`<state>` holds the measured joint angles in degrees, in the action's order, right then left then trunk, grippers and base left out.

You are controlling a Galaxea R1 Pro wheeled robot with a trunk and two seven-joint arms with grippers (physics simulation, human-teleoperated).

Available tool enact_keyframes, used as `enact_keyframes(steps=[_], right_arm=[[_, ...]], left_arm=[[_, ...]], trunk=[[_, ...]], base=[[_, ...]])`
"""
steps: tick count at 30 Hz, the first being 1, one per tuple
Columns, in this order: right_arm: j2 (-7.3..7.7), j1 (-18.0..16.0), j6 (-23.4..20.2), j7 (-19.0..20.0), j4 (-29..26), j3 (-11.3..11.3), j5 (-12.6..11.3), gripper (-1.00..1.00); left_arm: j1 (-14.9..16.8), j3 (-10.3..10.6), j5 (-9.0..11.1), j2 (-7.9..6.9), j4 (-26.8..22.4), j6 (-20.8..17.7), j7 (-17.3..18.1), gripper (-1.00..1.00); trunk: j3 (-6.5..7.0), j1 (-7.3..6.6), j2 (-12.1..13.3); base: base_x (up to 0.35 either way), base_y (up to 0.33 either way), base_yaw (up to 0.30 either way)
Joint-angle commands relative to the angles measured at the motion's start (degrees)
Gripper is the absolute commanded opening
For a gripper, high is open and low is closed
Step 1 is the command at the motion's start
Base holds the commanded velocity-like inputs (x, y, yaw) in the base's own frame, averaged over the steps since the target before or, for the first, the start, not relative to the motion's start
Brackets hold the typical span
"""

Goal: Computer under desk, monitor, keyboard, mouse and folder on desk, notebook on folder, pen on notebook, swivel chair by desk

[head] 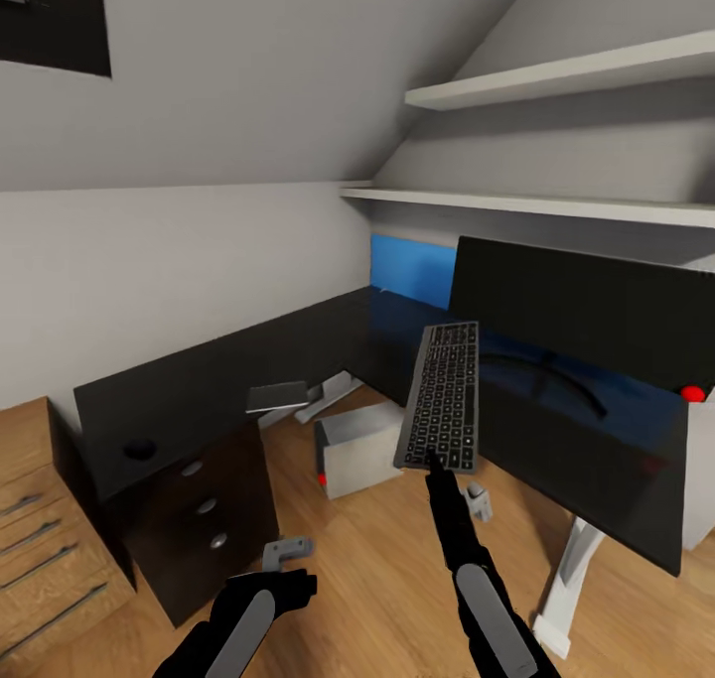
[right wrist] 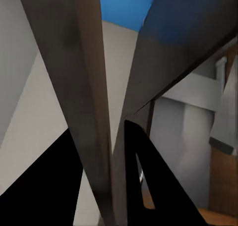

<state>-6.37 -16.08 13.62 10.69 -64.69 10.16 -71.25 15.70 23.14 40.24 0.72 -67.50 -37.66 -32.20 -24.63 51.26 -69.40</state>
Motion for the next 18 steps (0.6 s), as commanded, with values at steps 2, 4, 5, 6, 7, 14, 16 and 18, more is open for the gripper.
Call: enact_keyframes(steps=[2,4,5,6,7,14,16,18], right_arm=[[-0.87,0.0,1.2,0.2,0.4,0.5,-0.6,-1.00],[-0.90,0.0,1.2,0.2,0.5,0.5,-0.6,-1.00],[-0.91,0.0,1.2,0.2,0.6,0.5,-0.6,-1.00],[-0.91,0.0,1.2,0.2,0.6,0.5,-0.6,-1.00],[-0.91,0.0,1.2,0.2,0.6,0.5,-0.6,-1.00],[-0.94,0.0,1.3,0.0,0.7,0.5,-0.7,-1.00],[-0.97,0.0,1.3,0.0,0.8,0.5,-0.7,-1.00],[-0.99,0.0,1.3,0.0,1.0,0.5,-0.7,-1.00]], left_arm=[[0.0,0.1,0.6,-0.02,-0.1,0.0,-0.7,1.00],[0.0,0.1,0.6,-0.02,-0.1,0.0,-0.8,1.00],[0.0,0.1,0.6,-0.02,-0.1,0.0,-0.8,1.00],[0.0,0.1,0.6,-0.02,-0.1,0.1,-0.8,1.00],[0.0,0.1,0.6,-0.02,-0.1,0.1,-0.8,1.00],[0.0,0.1,0.6,0.01,0.5,0.2,-0.8,1.00],[0.0,0.1,0.6,0.04,0.6,0.2,-0.8,1.00],[0.0,0.1,0.6,0.01,0.6,0.2,-0.8,1.00]], trunk=[[-0.06,0.00,0.0],[-0.06,0.00,0.0],[-0.06,0.00,0.0],[-0.06,0.00,0.0],[-0.06,0.00,0.0],[-0.06,0.00,0.0],[-0.06,0.00,0.0],[-0.06,0.00,0.0]], base=[[0.000,0.000,-0.273],[0.000,0.000,-0.273],[0.000,0.000,-0.273],[0.000,0.000,-0.273],[0.000,0.000,-0.273],[0.000,0.000,-0.273],[0.000,0.000,-0.273],[0.000,0.000,-0.273]])
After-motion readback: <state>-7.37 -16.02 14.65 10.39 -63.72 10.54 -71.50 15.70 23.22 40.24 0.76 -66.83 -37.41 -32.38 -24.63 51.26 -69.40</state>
